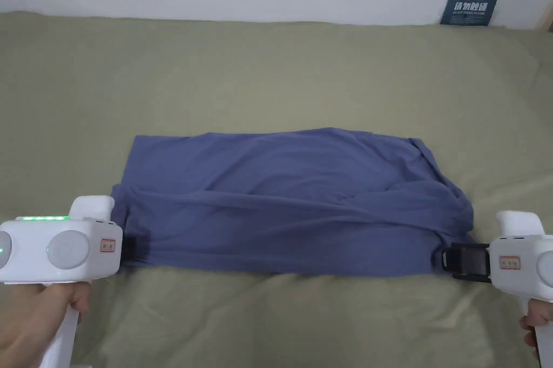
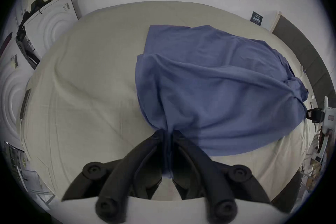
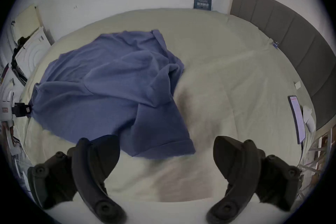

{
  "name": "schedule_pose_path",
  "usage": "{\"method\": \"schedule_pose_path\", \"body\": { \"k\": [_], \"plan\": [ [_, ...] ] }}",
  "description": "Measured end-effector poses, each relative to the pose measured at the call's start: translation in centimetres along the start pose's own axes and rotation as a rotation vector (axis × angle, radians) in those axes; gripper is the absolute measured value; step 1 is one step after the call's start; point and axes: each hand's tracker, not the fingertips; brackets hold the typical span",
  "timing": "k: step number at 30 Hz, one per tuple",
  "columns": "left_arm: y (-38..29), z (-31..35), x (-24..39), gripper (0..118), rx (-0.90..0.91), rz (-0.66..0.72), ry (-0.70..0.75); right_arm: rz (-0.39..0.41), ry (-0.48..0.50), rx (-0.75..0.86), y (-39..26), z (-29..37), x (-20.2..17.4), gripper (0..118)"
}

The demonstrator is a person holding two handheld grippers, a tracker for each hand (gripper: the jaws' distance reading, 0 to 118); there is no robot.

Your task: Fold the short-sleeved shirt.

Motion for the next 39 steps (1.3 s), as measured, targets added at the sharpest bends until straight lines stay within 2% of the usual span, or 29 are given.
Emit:
{"method": "schedule_pose_path", "body": {
  "k": [1, 2, 3, 6, 8, 10, 12, 15, 22, 27, 30, 31, 32, 33, 34, 35, 36, 37, 39],
  "plan": [
    [0.0, 0.0, 0.0, 9, 0.0, -0.001, 0.0, 0.004, 0.005, -0.014, 0.0, -0.4, 0.0, 69],
    [0.0, -0.1, 0.1, 9, -0.002, -0.007, 0.002, 0.004, 0.006, -0.015, -0.1, -0.5, -0.1, 37],
    [0.1, -0.1, 0.1, 9, -0.002, -0.01, 0.001, -0.001, 0.002, -0.009, 0.0, -0.7, -0.2, 15],
    [0.3, 0.2, -0.3, 9, 0.001, 0.001, -0.009, -0.014, 0.033, 0.019, -0.1, 0.0, -0.5, 13],
    [0.4, 0.7, -0.6, 9, 0.012, 0.005, -0.012, 0.006, 0.009, 0.028, -0.1, 2.1, -1.0, 12],
    [0.4, 1.5, -0.6, 9, 0.024, 0.006, -0.013, -0.006, 0.003, 0.042, -0.3, 3.5, -0.9, 12],
    [0.3, 2.3, -0.7, 9, 0.028, 0.006, -0.012, -0.033, 0.026, 0.043, -0.1, 4.6, -0.3, 12],
    [-0.4, 3.8, -0.9, 9, 0.034, 0.005, -0.012, -0.021, 0.034, 0.049, -1.1, 6.0, 0.0, 12],
    [-7.8, 8.6, -2.7, 9, 0.036, 0.02, -0.04, -0.015, 0.042, 0.036, -9.2, 11.6, 0.3, 12],
    [-11.9, 9.8, -4.0, 9, 0.01, 0.012, -0.045, -0.031, 0.059, 0.008, -14.5, 12.6, 1.0, 12],
    [-12.5, 9.6, -4.3, 9, -0.007, 0.01, -0.037, -0.044, 0.062, -0.012, -15.4, 12.1, 1.3, 12],
    [-12.6, 9.5, -4.3, 9, -0.008, 0.008, -0.037, -0.036, 0.065, -0.007, -15.5, 12.2, 0.7, 17],
    [-12.6, 9.4, -4.4, 24, -0.005, 0.007, -0.041, -0.036, 0.064, -0.005, -15.3, 12.1, 0.8, 45],
    [-12.6, 9.4, -4.5, 60, 0.0, 0.0, -0.053, -0.044, 0.055, 0.0, -15.1, 12.2, 0.8, 80],
    [-12.6, 9.7, -4.4, 87, 0.014, -0.012, -0.06, -0.06, 0.038, 0.013, -14.7, 12.5, 1.0, 100],
    [-12.5, 9.9, -4.6, 100, 0.032, -0.014, -0.045, -0.058, 0.036, 0.014, -14.4, 12.4, 1.0, 107],
    [-12.1, 10.1, -4.8, 100, 0.031, -0.014, -0.045, -0.067, 0.039, 0.03, -13.8, 12.8, 1.3, 107],
    [-11.5, 10.6, -5.1, 118, 0.071, 0.007, -0.06, -0.086, 0.046, 0.089, -13.1, 13.3, 1.5, 118],
    [-9.5, 10.9, -5.4, 116, 0.085, 0.03, -0.076, -0.093, 0.034, 0.126, -11.2, 14.1, 1.5, 114]
  ]
}}
